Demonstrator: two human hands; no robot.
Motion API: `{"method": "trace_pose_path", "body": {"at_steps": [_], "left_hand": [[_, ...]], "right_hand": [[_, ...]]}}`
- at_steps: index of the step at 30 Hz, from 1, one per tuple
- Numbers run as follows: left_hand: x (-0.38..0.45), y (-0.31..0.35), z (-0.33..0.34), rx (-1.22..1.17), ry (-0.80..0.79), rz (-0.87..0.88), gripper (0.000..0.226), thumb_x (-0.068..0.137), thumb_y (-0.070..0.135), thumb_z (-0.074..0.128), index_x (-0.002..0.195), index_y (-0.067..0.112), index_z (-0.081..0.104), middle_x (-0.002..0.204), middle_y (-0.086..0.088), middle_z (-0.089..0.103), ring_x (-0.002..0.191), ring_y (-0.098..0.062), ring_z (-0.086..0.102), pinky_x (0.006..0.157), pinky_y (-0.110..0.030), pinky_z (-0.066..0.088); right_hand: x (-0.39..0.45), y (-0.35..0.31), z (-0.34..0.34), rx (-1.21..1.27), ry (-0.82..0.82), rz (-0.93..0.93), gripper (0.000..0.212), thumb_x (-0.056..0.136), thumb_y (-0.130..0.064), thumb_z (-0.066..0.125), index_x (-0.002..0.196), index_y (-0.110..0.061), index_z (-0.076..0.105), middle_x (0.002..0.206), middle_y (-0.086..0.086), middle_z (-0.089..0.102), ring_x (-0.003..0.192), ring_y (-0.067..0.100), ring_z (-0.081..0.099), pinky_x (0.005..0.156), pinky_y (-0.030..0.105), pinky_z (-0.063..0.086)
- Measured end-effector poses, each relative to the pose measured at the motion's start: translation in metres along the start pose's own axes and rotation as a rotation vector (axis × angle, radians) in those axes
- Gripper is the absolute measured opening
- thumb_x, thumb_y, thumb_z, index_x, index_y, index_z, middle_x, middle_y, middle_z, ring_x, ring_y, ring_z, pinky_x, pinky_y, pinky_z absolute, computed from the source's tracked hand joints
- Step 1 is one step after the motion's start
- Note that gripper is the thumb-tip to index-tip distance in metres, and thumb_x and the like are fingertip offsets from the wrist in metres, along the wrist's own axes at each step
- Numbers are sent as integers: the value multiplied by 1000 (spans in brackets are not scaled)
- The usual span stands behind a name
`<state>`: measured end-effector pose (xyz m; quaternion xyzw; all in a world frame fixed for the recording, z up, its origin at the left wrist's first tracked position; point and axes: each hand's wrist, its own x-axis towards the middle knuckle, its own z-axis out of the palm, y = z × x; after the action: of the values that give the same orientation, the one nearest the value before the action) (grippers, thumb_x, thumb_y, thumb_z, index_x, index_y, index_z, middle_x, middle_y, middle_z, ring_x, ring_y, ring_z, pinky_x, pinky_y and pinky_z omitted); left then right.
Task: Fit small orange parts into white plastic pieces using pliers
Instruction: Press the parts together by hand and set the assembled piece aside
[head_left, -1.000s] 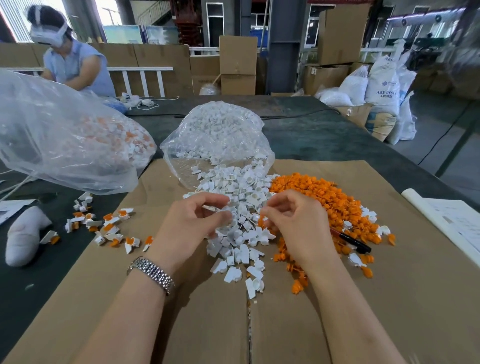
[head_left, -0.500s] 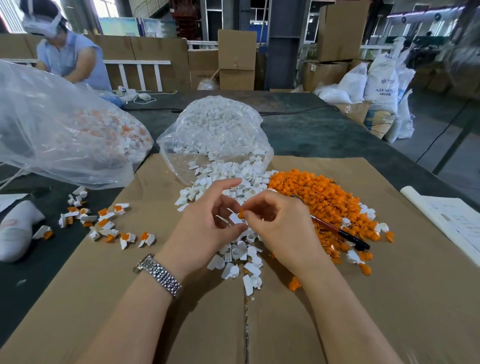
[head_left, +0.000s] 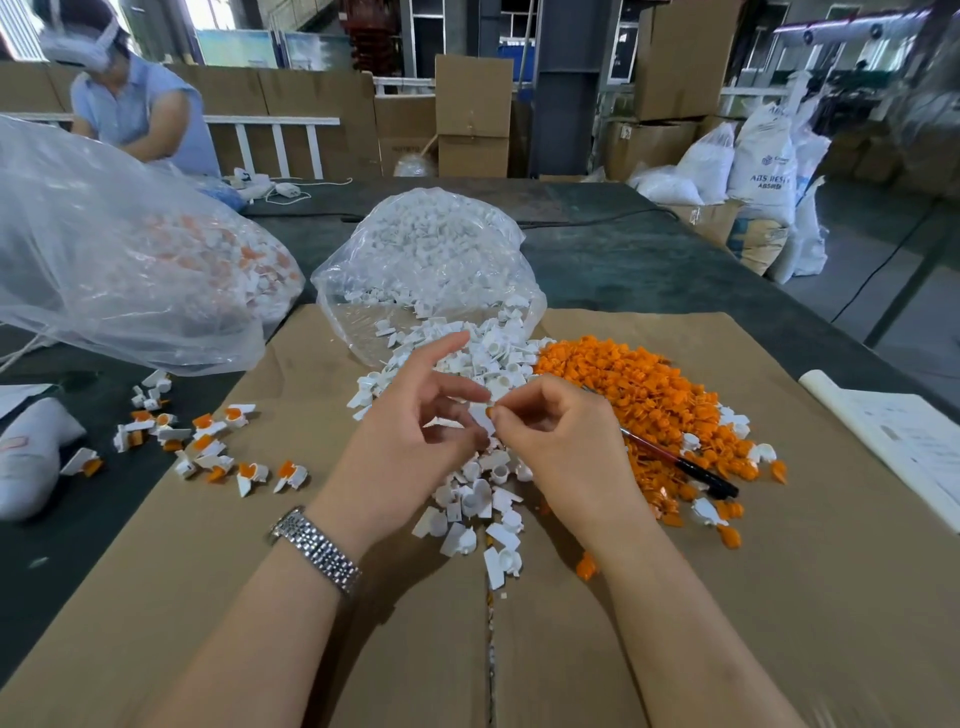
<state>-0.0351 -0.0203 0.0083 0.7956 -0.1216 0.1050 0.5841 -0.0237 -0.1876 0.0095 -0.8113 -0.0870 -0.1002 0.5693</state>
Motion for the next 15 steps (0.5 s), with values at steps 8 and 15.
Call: {"method": "trace_pose_path", "body": {"at_steps": [8,15], "left_hand": [[0,3,-3,-422,-38,-255,36,79,20,80,114,11,77,105,-12,78,96,-28,77,84,-28,61],[4,3,-10,-723,-74,-448,17,74,8,78,90,1,81,99,-22,77,87,-28,78,71,-23,61]], "right_hand": [[-3,-5,-3,93,39,-25,6,89,-18,75,84,-20,73,79,-11,72,76,4,69,68,17,55],[-3,-7,-10,165,-105,-47,16,89,-22,78,104,-21,73,92,-6,75,85,6,72,74,19,57]]}}
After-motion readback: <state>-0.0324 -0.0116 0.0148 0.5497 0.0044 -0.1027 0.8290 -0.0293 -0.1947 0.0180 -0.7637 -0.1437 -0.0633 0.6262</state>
